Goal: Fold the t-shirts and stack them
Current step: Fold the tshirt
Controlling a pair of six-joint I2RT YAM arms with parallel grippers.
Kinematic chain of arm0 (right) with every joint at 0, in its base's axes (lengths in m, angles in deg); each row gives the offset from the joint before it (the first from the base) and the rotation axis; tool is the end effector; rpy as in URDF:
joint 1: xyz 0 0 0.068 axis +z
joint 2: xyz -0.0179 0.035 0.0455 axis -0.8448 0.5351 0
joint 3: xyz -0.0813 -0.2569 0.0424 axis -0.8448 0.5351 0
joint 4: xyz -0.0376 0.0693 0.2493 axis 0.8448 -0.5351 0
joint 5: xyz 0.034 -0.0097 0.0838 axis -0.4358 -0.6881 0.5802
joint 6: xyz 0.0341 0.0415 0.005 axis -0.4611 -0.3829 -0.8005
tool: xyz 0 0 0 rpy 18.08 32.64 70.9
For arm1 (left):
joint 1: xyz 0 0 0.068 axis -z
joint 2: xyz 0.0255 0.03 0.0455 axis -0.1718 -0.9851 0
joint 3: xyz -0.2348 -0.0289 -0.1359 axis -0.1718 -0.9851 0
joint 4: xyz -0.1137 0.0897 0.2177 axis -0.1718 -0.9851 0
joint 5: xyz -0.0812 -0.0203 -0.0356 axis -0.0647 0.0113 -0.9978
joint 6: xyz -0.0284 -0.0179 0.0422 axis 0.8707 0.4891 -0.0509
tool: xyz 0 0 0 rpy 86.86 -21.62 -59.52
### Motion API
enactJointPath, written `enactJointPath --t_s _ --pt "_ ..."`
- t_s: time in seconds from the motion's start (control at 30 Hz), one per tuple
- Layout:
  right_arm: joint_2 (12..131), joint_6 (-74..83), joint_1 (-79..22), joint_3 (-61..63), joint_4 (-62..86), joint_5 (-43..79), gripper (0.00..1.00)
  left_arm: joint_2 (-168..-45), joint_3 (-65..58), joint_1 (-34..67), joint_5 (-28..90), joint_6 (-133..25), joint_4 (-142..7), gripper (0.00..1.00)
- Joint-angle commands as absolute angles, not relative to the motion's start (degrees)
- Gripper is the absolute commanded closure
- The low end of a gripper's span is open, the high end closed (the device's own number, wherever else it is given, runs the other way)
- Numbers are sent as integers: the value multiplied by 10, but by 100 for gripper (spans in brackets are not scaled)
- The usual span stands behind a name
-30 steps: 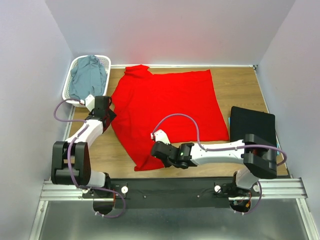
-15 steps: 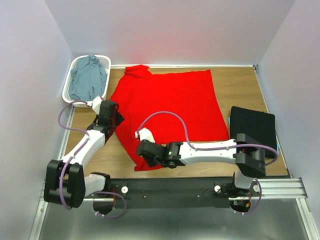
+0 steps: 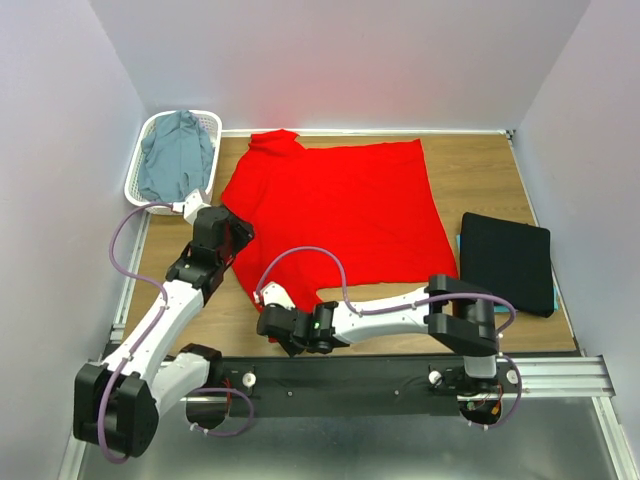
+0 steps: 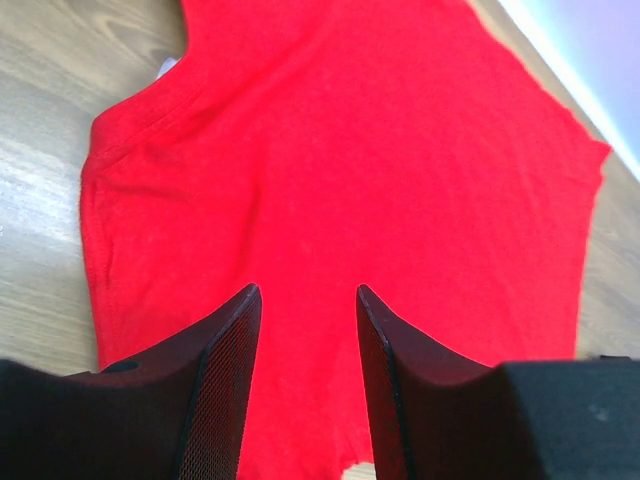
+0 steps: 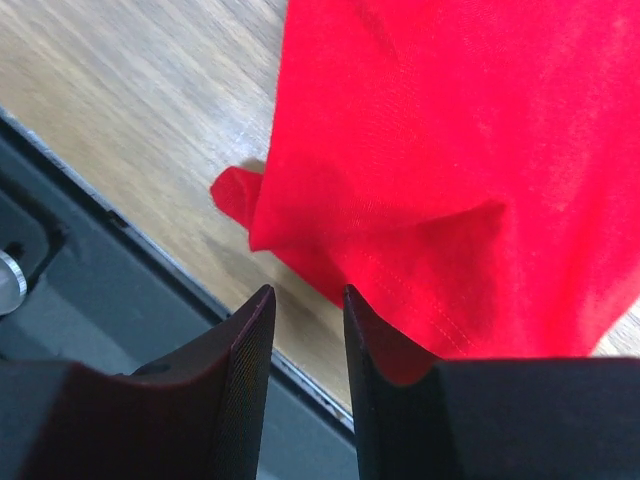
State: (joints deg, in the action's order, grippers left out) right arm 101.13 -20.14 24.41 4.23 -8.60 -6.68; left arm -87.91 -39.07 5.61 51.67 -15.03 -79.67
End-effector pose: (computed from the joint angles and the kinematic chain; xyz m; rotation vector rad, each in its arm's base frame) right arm 0.0654 0.3918 0.1648 -1.0043 2.3760 0.3742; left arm 0.2144 -0.0515 0.2506 -0.7715 1.9777 -0.4702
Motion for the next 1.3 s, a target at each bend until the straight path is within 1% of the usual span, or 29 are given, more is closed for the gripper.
enactJointPath --t_s 0.0,0.1,0.2,0.3,0.33,0.43,0.57,0.7,0.8,0.97,1.1,1.27 --pt "1030 -205 248 42 -64 -112 57 -850 -389 58 500 -156 -814 49" --pt "1032 -207 248 51 -56 -138 55 -832 -390 58 494 -162 -816 48" --pt "1031 -209 248 65 -38 -135 55 -814 -396 58 480 -162 -814 48" --pt "1026 -214 248 72 -31 -138 68 -806 -398 60 466 -168 -814 48" --pt "1019 -214 248 75 -32 -139 79 -806 -398 61 462 -170 -814 48" --pt "995 -213 247 90 -32 -143 90 -807 -393 66 457 -179 -817 49" --pt "913 -208 243 119 -34 -147 94 -809 -385 77 451 -195 -825 49" --pt "867 -204 227 138 -39 -135 94 -812 -381 92 447 -212 -831 49" --pt "853 -196 212 137 -43 -124 94 -820 -376 108 451 -218 -836 49" --pt "867 -178 178 113 -45 -105 95 -832 -356 124 472 -220 -847 49" --pt "885 -162 126 97 -45 -83 95 -827 -337 124 479 -231 -864 49" --pt "922 -141 97 66 -45 -76 95 -836 -339 136 510 -214 -903 50"
